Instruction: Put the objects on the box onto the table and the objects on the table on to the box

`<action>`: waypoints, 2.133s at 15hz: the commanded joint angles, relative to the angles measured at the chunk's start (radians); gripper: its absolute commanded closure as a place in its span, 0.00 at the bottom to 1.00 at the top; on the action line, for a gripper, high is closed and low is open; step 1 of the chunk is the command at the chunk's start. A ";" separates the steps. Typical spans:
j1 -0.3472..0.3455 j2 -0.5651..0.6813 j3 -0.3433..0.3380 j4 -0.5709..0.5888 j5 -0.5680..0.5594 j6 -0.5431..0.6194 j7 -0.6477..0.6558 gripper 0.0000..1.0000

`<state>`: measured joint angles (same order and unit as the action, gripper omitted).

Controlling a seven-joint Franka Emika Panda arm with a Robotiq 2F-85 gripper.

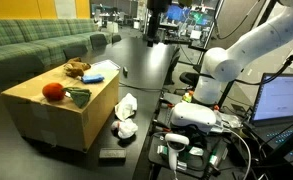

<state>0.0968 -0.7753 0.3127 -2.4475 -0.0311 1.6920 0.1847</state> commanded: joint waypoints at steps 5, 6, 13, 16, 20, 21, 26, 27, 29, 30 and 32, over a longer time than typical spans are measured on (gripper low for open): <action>0.020 0.011 -0.016 0.014 -0.020 0.009 0.009 0.00; 0.011 0.029 -0.020 0.011 -0.034 0.036 0.005 0.00; -0.074 0.270 -0.070 0.040 -0.232 0.438 -0.004 0.00; -0.098 0.434 -0.093 0.091 -0.300 0.607 -0.010 0.00; -0.130 0.643 -0.100 0.202 -0.426 0.757 0.036 0.00; -0.136 0.684 -0.104 0.225 -0.473 0.786 0.068 0.00; -0.104 0.884 -0.181 0.377 -0.668 0.889 0.233 0.00; -0.090 0.922 -0.200 0.408 -0.702 0.907 0.267 0.00; -0.100 0.990 -0.198 0.463 -0.784 0.932 0.346 0.00; -0.092 1.022 -0.208 0.493 -0.811 0.936 0.375 0.00; -0.087 1.082 -0.215 0.547 -0.859 0.944 0.432 0.00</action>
<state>-0.0100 0.2079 0.1183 -2.0127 -0.8171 2.6147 0.5317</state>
